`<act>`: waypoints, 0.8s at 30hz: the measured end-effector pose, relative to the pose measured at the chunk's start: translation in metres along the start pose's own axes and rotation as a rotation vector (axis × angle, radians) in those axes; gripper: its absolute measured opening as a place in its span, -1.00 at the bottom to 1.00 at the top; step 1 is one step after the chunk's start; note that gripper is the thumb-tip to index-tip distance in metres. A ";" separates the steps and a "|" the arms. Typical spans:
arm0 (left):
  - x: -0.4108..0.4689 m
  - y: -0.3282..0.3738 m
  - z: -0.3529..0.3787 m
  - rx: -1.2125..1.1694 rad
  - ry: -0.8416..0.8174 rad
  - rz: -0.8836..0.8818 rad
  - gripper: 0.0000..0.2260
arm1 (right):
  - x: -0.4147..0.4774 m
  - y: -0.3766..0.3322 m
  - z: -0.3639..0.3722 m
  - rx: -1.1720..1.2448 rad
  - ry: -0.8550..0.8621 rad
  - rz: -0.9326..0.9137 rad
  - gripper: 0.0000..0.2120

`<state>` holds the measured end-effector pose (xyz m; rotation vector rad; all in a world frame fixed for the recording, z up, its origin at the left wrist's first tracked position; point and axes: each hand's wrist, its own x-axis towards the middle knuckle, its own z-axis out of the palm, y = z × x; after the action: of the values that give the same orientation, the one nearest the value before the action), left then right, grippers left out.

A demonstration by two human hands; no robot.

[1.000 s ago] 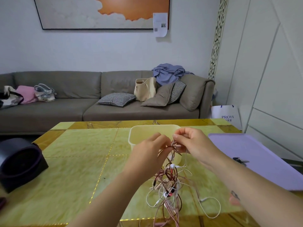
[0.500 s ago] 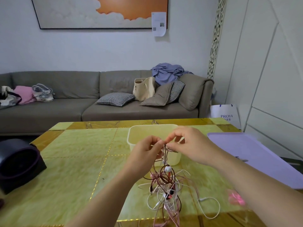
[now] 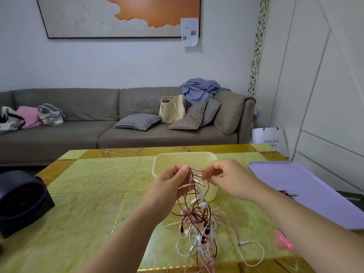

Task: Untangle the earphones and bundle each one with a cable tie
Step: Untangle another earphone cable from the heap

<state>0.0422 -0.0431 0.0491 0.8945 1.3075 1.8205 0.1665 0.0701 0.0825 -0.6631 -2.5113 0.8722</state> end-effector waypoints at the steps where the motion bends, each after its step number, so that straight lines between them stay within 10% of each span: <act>1: 0.000 0.000 -0.001 -0.011 0.017 -0.002 -0.84 | 0.000 -0.001 -0.001 0.010 0.006 0.004 -0.75; 24: -0.004 0.009 0.014 0.155 0.039 -0.058 -0.83 | 0.001 -0.012 0.007 0.201 -0.016 0.019 -0.92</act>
<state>0.0546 -0.0426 0.0607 0.8963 1.5002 1.7184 0.1586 0.0592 0.0851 -0.6164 -2.3925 1.1230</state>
